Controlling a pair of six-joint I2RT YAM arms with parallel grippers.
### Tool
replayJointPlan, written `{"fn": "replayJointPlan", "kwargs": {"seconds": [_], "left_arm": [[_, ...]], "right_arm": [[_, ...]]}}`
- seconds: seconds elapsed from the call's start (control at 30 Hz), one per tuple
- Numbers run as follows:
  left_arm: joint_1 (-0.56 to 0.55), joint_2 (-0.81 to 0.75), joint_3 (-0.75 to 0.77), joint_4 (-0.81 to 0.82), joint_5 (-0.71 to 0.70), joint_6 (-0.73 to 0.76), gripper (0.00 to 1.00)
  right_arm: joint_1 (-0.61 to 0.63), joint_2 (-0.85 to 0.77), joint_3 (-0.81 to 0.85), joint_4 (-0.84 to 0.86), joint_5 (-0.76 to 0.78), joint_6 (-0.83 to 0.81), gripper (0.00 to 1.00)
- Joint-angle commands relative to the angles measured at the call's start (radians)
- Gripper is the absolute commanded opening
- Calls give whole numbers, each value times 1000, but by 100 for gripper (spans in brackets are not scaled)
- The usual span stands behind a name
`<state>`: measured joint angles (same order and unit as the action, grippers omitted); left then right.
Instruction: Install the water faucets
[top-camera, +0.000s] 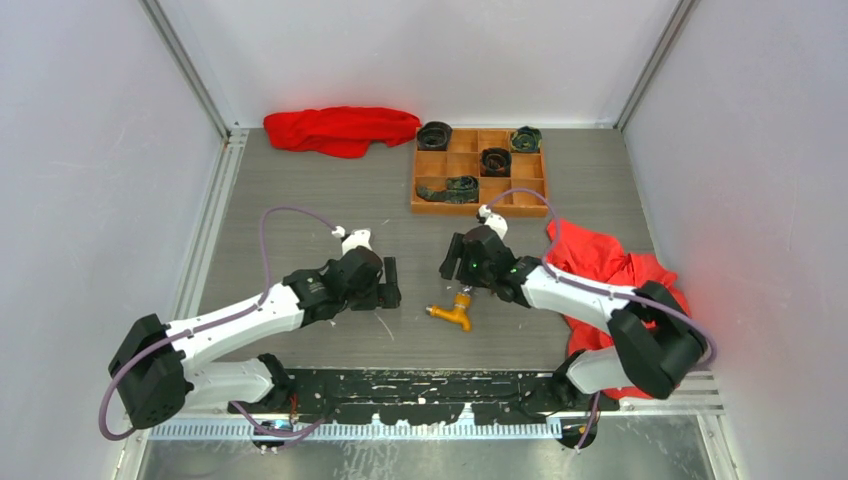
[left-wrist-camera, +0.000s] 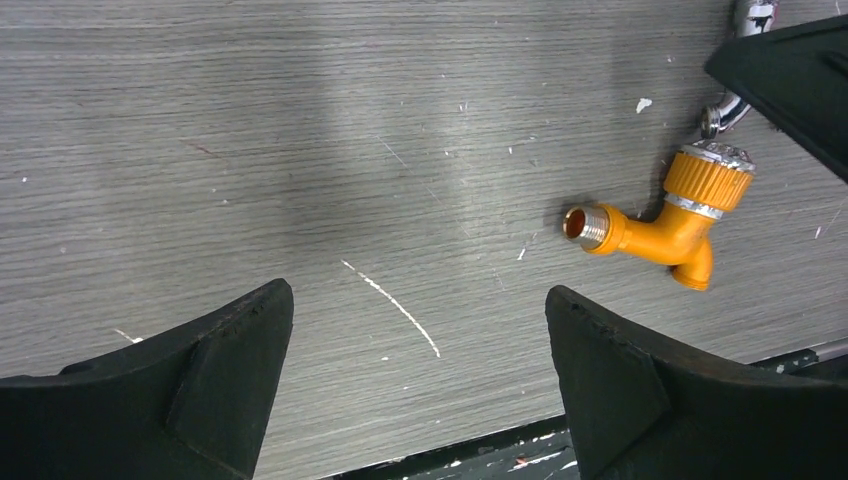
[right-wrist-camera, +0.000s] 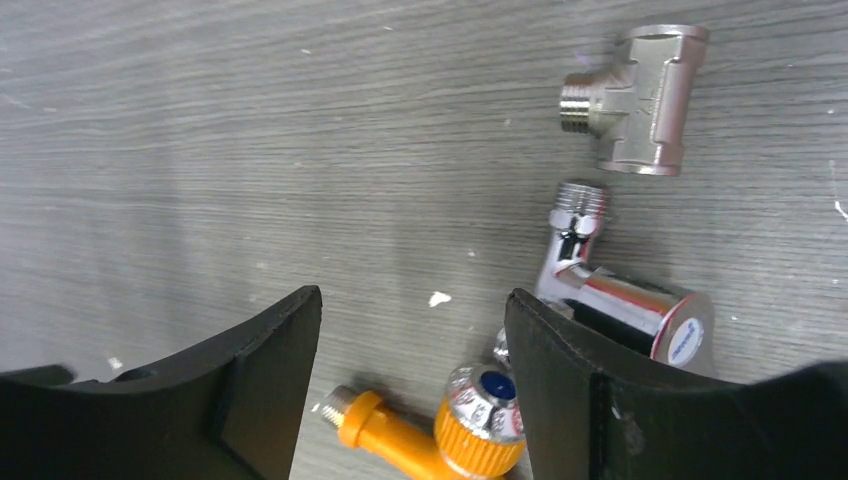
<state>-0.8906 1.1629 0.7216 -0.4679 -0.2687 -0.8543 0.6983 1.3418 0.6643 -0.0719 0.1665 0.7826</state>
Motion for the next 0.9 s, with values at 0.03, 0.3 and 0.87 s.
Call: {"fn": "replayJointPlan", "kwargs": {"seconds": [0.03,0.3,0.87], "left_arm": [[1,-32,46,16,10,-6,97],[2,-85,25,20,-16,17,97],[2,-105,25,13,-24,24,97]], "right_arm": [[-25,67,105,-98,140,-19,72],[-147,-26,39,-115,148,-36,71],[-204,293,245,-95,5,-115,49]]}}
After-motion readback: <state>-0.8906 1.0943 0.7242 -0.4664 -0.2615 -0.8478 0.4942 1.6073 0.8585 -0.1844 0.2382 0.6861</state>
